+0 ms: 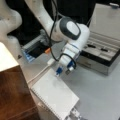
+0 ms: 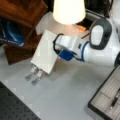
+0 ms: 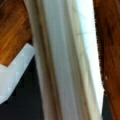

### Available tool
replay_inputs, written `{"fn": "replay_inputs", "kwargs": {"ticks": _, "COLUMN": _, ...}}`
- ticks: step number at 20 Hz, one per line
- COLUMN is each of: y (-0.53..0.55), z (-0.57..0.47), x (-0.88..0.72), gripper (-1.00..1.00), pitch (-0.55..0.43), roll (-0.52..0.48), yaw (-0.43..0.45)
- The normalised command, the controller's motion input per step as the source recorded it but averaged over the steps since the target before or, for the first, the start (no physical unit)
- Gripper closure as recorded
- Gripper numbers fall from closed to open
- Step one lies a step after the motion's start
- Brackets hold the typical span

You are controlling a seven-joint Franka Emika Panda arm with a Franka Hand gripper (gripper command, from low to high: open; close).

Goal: Open the box. Pick up the pen. Place the pen in the box. Pick up the book. Place the book on the shelf.

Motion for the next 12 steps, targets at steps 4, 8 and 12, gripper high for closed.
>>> {"fn": "replay_inputs", "kwargs": {"ticks": 4, "y": -0.16, "z": 0.05, "x": 0.03, "gripper": 1.0, "pitch": 0.043, "roll": -0.116, "yaw": 0.145}}
{"fn": "replay_inputs", "kwargs": {"ticks": 8, "y": -0.16, "z": 0.03, "x": 0.01, "gripper": 1.0, "pitch": 0.017, "roll": -0.077, "yaw": 0.168}}
{"fn": "replay_inputs", "kwargs": {"ticks": 12, "y": -0.14, "z": -0.01, "x": -0.02, "gripper": 1.0, "pitch": 0.0, "roll": -0.055, "yaw": 0.189}}
